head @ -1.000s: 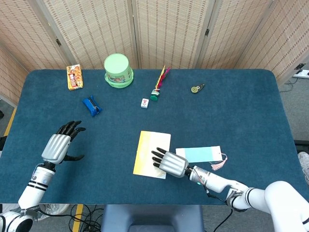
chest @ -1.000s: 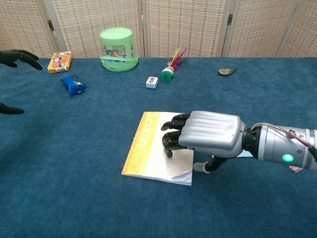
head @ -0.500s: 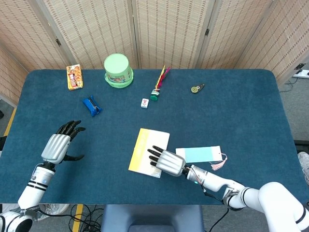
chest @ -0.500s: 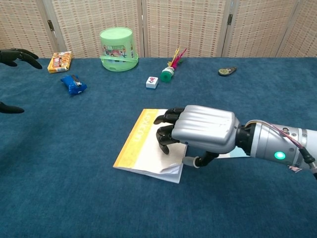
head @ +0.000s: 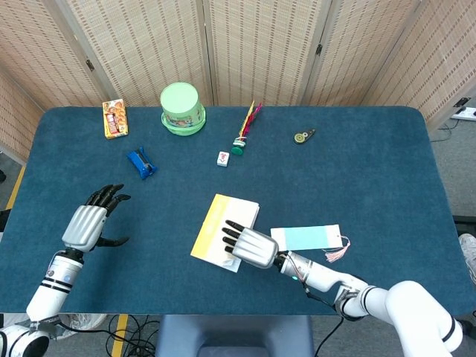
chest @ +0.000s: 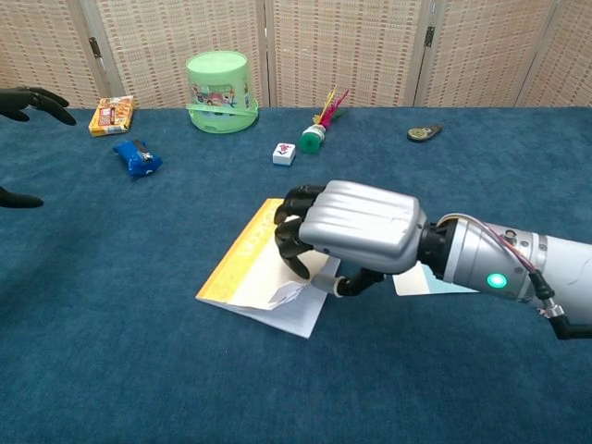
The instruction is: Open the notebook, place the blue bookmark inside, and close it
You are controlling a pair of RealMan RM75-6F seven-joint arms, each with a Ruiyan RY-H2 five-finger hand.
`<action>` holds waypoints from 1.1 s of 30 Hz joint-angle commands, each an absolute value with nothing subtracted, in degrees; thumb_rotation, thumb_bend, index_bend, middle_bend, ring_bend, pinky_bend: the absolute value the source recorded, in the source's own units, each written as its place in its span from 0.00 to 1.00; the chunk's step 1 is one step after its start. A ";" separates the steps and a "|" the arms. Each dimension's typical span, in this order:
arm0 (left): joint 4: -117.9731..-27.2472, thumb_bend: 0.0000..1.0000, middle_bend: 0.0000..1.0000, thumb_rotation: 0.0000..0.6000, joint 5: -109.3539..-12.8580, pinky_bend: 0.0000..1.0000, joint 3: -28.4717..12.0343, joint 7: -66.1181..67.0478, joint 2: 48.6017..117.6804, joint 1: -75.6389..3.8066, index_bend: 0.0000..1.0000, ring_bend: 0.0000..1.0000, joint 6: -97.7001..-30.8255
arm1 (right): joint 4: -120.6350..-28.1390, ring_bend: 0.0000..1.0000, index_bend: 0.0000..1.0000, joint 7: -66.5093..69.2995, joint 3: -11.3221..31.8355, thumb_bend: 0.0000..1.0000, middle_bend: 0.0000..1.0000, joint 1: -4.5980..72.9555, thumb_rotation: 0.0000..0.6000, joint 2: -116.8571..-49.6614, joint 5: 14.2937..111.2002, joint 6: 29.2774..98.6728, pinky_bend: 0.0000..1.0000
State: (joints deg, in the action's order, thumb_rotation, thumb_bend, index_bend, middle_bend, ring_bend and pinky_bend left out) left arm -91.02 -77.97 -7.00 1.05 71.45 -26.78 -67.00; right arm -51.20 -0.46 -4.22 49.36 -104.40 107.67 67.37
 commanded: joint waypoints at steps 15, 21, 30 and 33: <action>-90.58 0.13 0.09 1.00 -78.20 0.15 -7.41 -0.28 71.01 -26.42 0.22 0.06 -67.74 | -51.20 0.35 0.78 0.74 -5.24 0.46 0.53 47.98 1.00 -103.25 107.30 71.49 0.23; -90.72 0.13 0.09 1.00 -78.58 0.15 -7.45 -0.31 70.86 -26.46 0.22 0.06 -67.89 | -55.93 0.38 0.83 -2.24 -6.06 0.46 0.56 45.95 1.00 -99.48 106.61 72.10 0.23; -91.16 0.13 0.09 1.00 -78.92 0.15 -7.66 -0.22 70.78 -26.45 0.22 0.06 -68.39 | -64.50 0.41 0.86 -7.36 -7.62 0.47 0.58 42.55 1.00 -91.56 106.60 74.09 0.24; -91.18 0.13 0.09 1.00 -78.93 0.15 -7.66 -0.33 70.89 -26.44 0.22 0.06 -68.42 | -67.93 0.42 0.87 -9.72 -8.42 0.48 0.59 41.95 1.00 -88.51 107.65 74.49 0.24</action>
State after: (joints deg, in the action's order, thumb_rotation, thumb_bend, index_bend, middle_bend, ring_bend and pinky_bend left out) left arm -91.18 -78.93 -7.66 -0.32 70.88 -26.44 -68.42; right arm -65.87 -8.08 -7.70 42.65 -90.43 106.91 74.00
